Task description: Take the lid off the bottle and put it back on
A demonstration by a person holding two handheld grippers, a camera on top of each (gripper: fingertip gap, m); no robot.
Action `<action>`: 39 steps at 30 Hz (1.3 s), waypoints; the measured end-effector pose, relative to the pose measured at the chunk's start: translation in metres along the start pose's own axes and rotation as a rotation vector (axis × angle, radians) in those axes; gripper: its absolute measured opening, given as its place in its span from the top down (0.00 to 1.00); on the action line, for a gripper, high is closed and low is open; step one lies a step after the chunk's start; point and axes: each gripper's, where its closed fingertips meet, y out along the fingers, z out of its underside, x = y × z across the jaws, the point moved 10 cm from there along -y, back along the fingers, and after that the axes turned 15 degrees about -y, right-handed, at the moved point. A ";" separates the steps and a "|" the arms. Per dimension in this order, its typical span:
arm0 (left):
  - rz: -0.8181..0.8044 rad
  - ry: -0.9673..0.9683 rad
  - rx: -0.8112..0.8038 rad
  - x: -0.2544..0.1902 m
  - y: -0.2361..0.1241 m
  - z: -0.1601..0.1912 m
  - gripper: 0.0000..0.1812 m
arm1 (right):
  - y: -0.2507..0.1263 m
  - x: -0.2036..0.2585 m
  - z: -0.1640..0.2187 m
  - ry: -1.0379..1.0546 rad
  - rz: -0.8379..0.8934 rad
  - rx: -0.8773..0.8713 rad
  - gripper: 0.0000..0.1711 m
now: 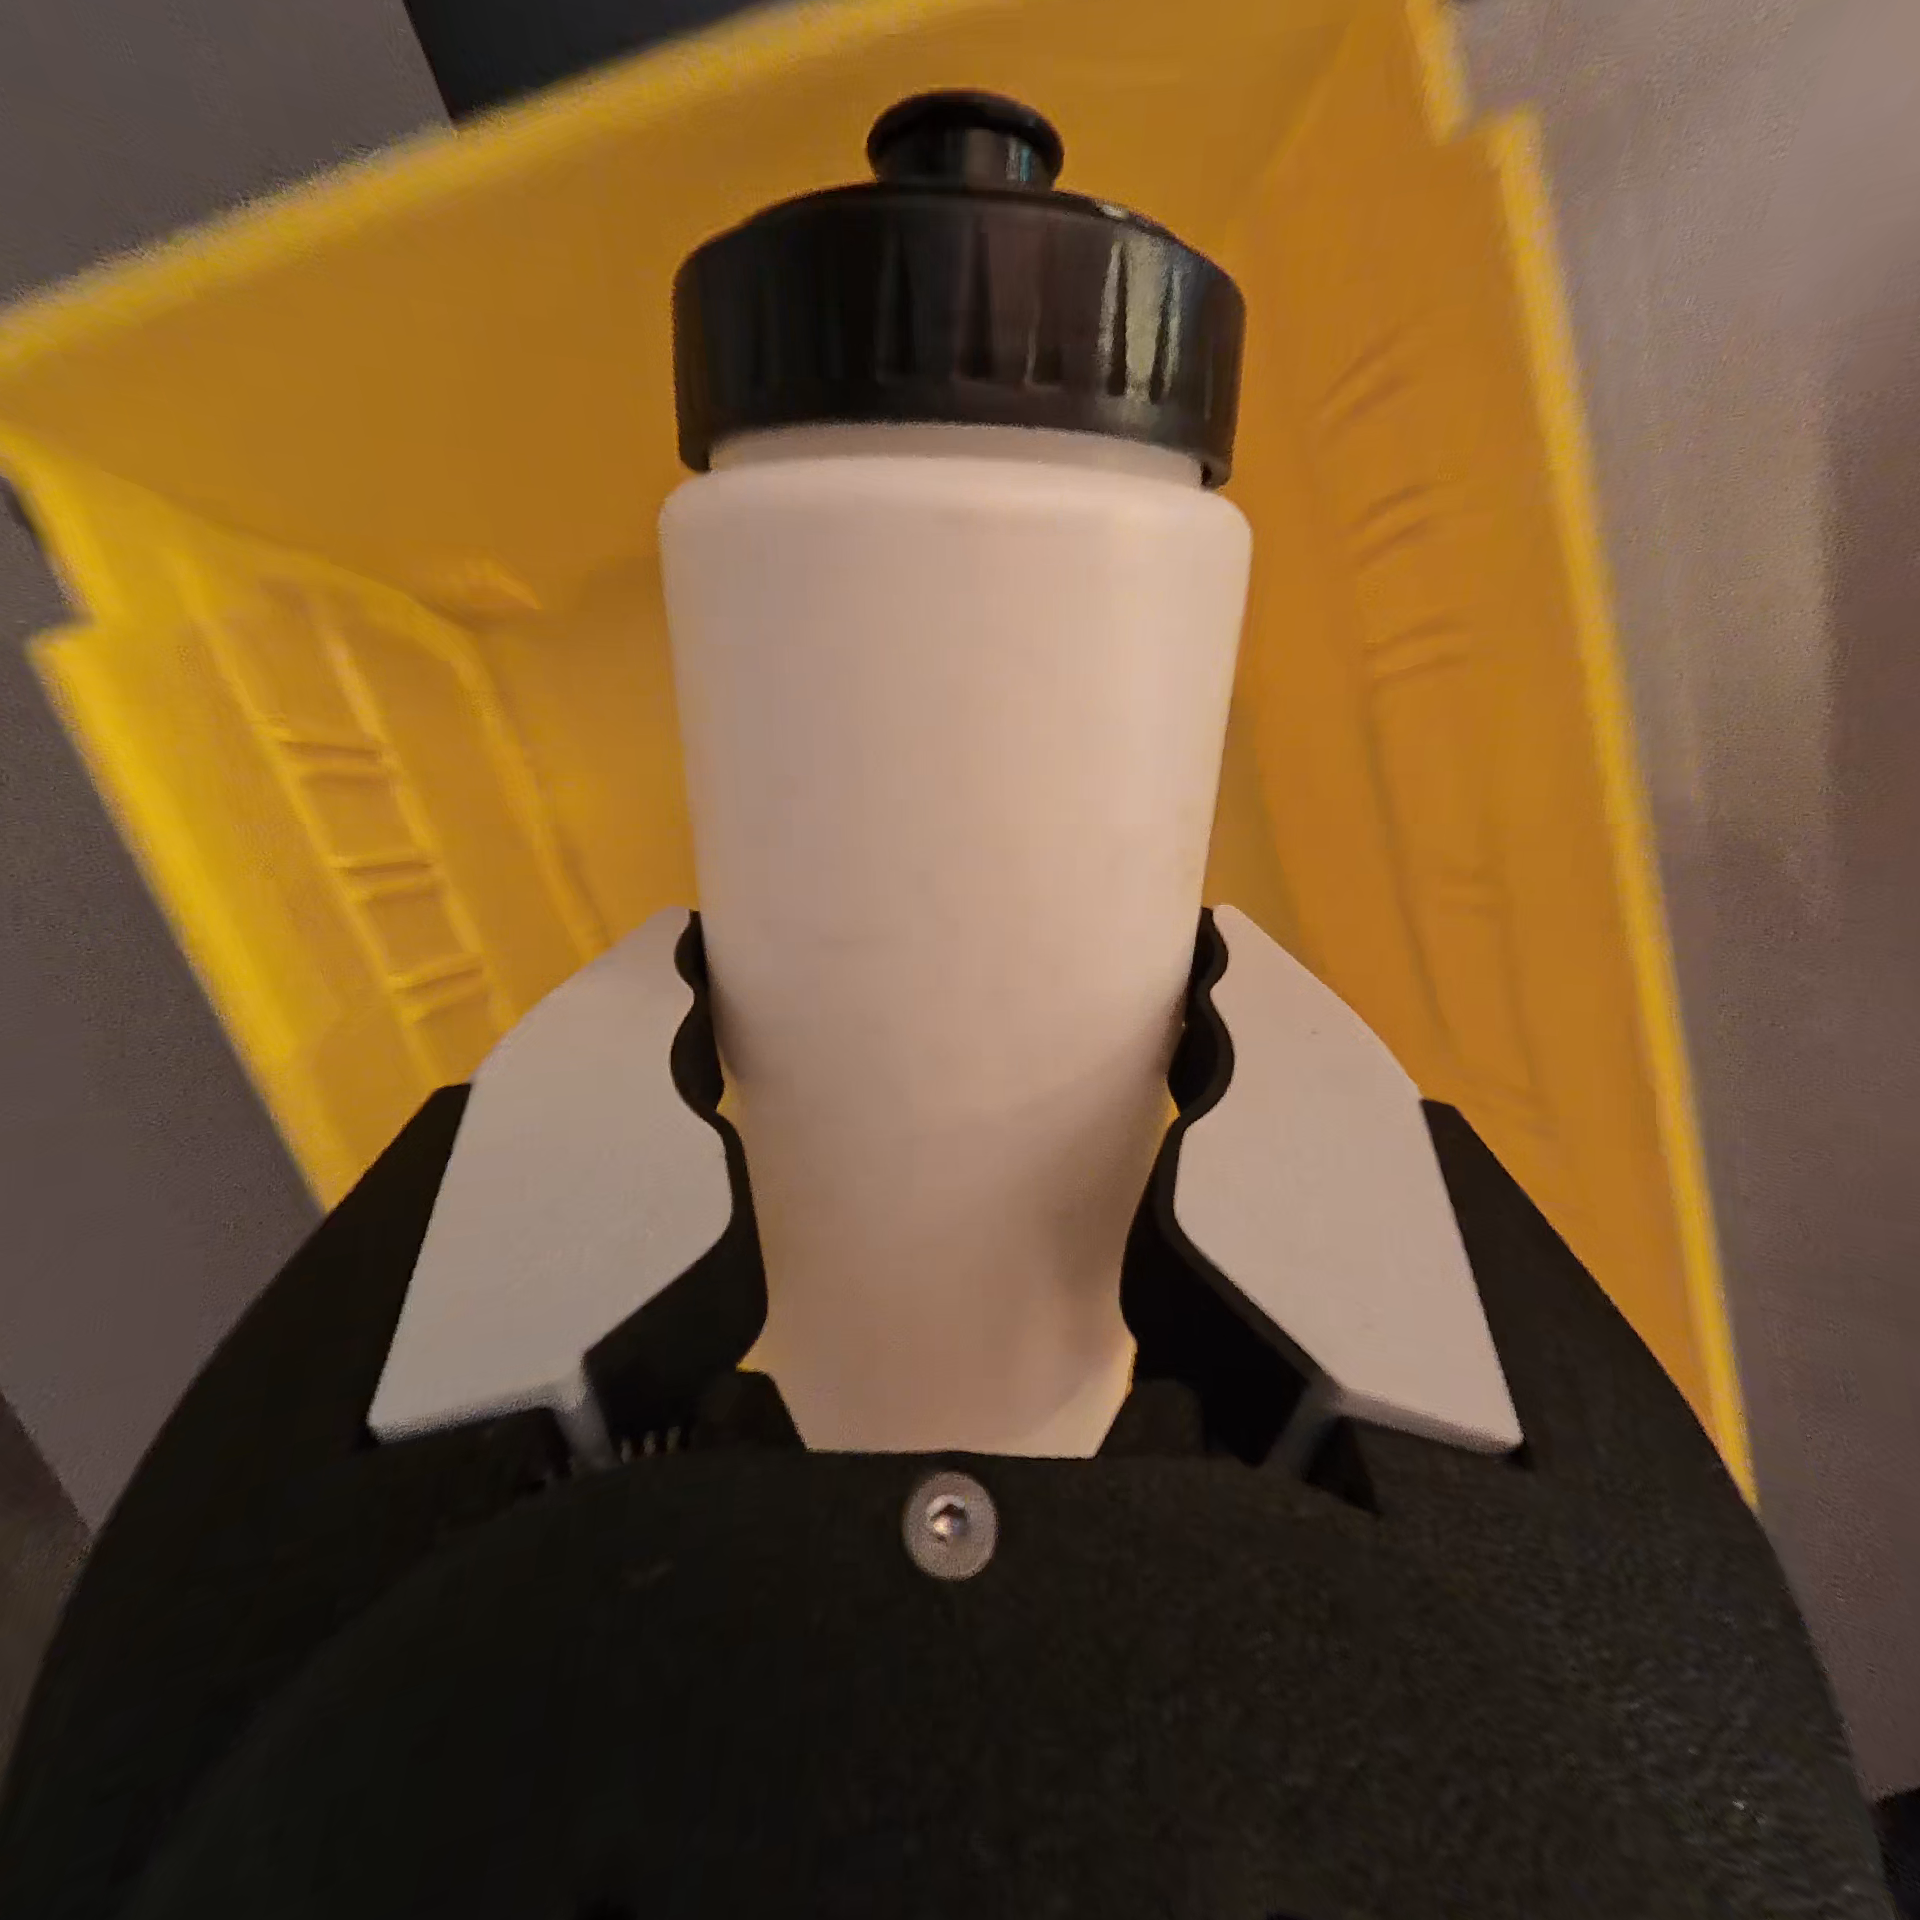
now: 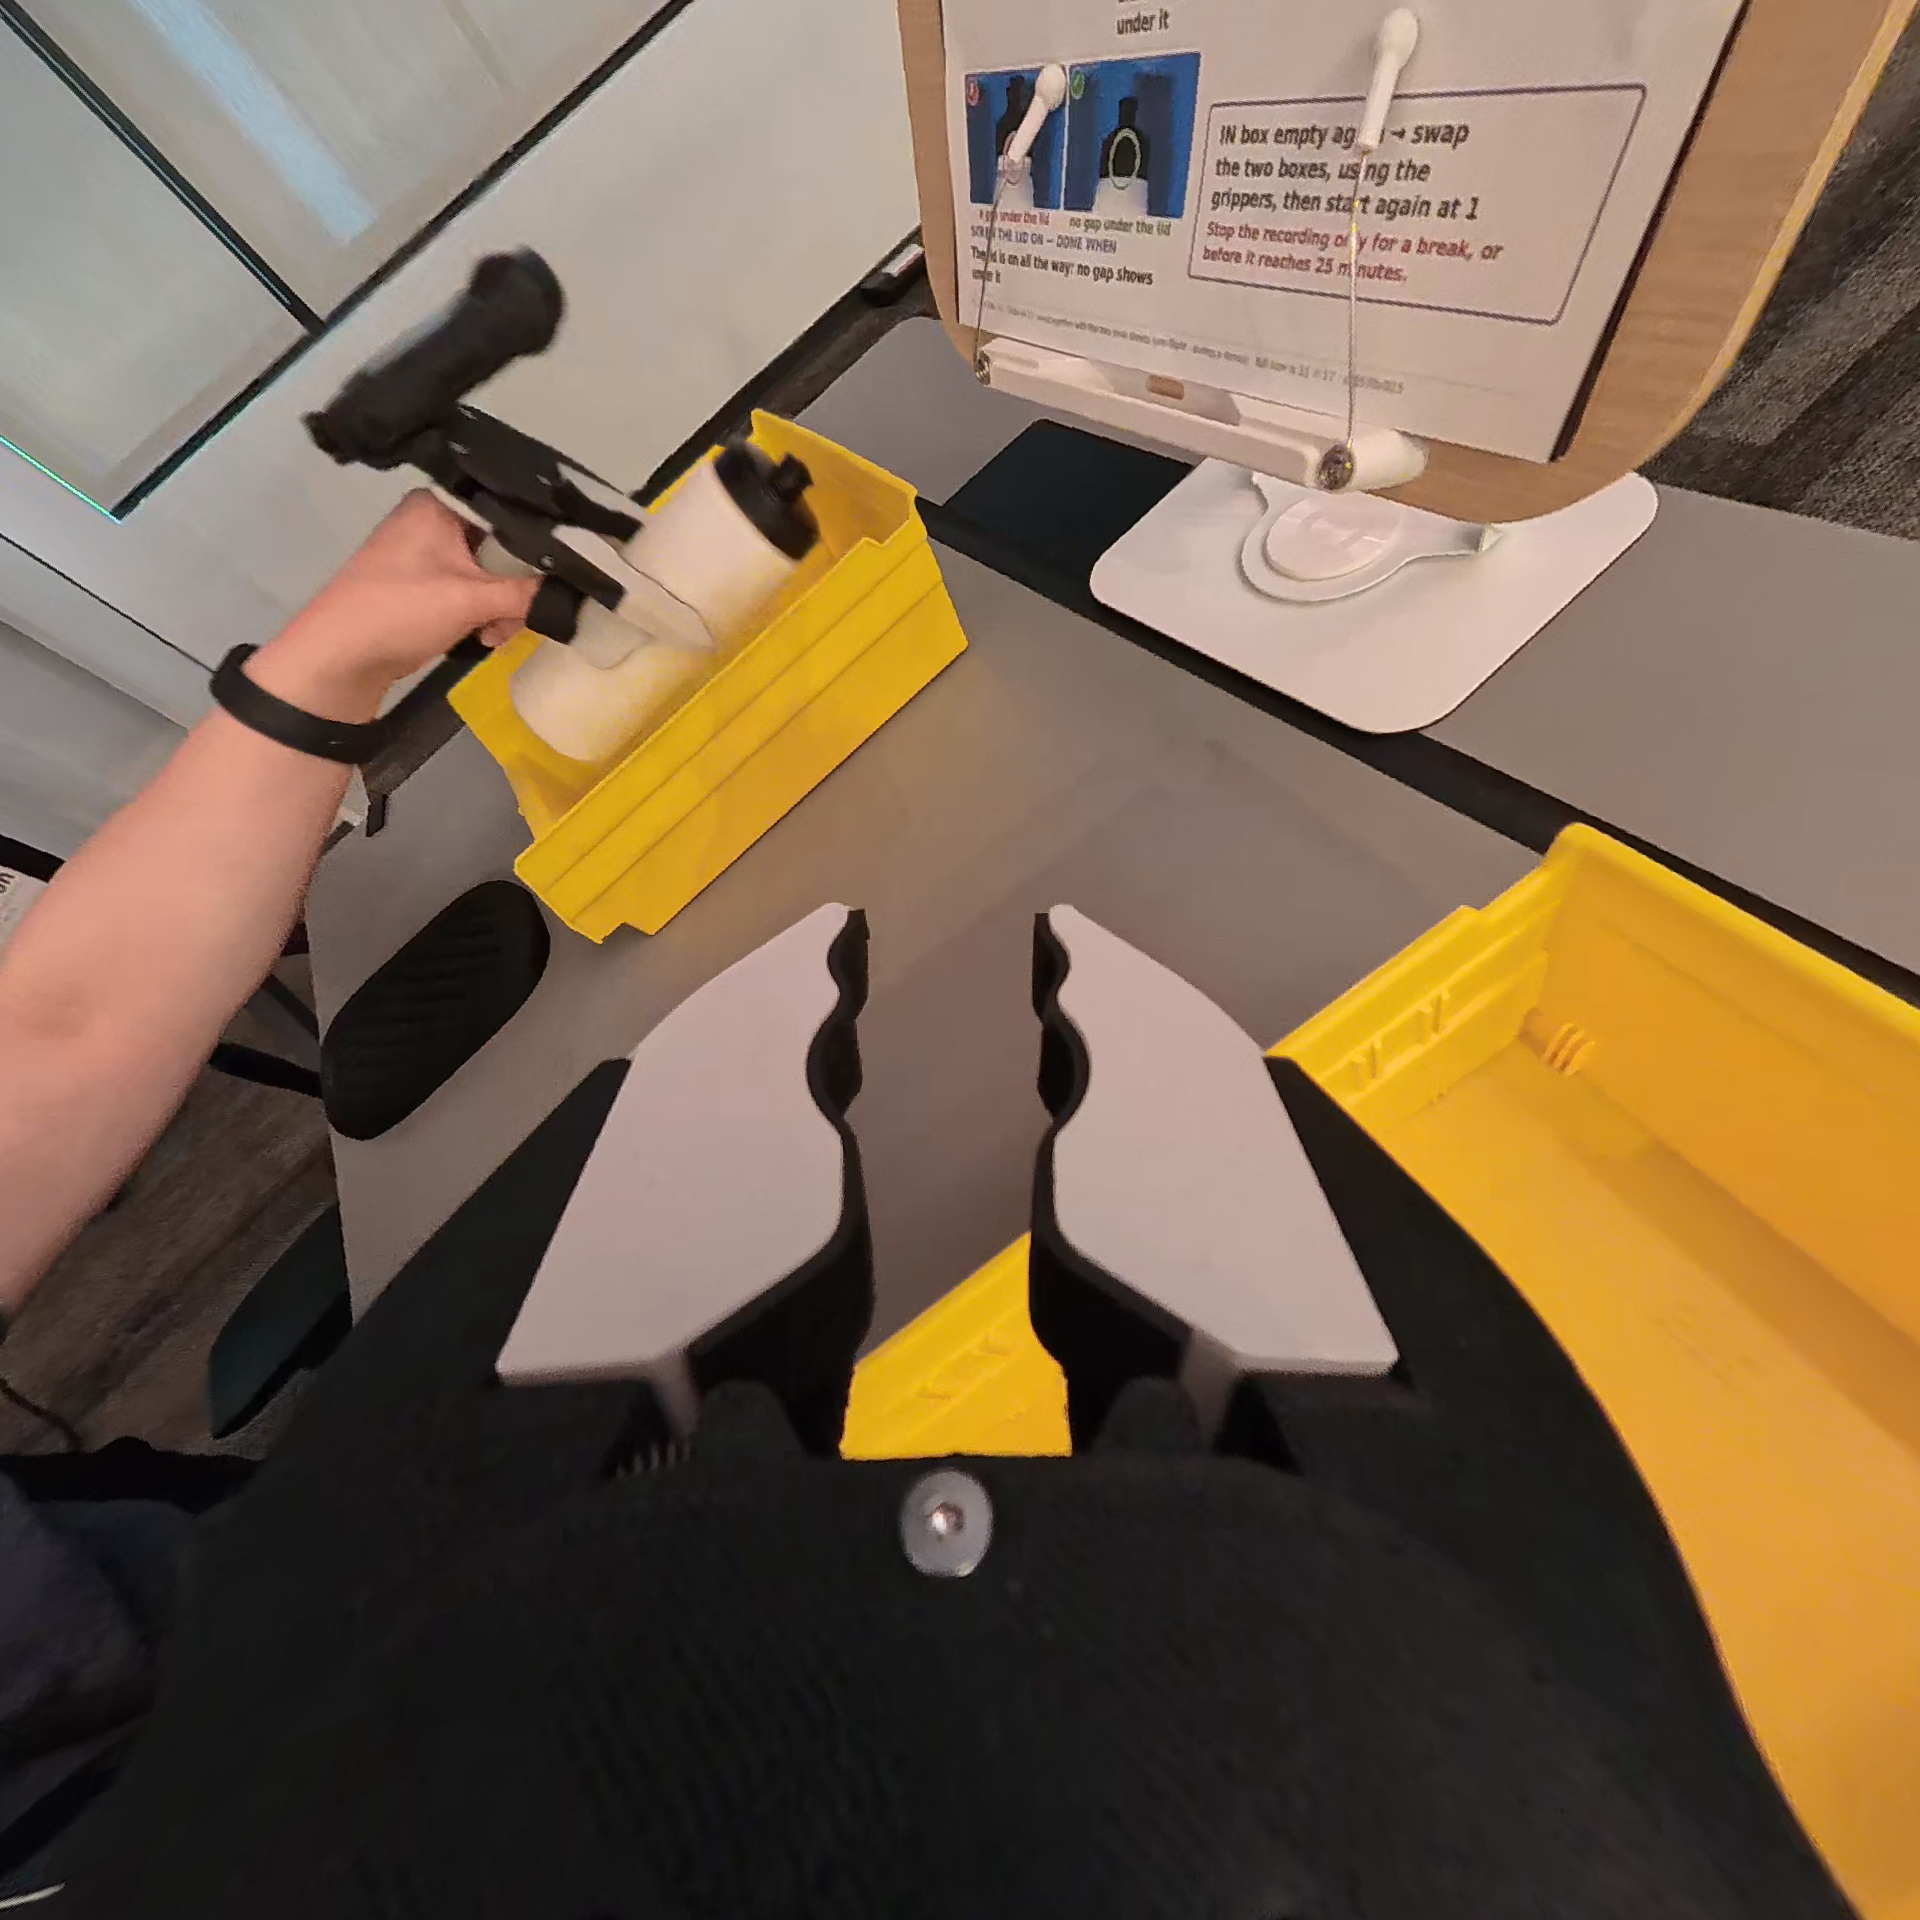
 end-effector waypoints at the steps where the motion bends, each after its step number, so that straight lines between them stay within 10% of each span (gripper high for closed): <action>1: 0.018 0.010 -0.061 -0.005 -0.015 -0.002 0.53 | 0.001 0.002 -0.001 -0.011 0.003 -0.003 0.82; 9: 0.578 0.217 -0.521 -0.124 -0.121 0.021 0.53 | -0.005 0.040 -0.029 -0.263 -0.003 -0.314 0.81; 19: 0.798 0.470 -0.595 -0.246 -0.033 0.069 0.53 | 0.022 0.072 -0.028 -0.354 -0.201 -0.423 0.51; 39: 0.821 0.518 -0.887 -0.234 0.014 0.096 0.48 | 0.090 0.105 -0.005 -0.559 -0.194 -0.022 0.57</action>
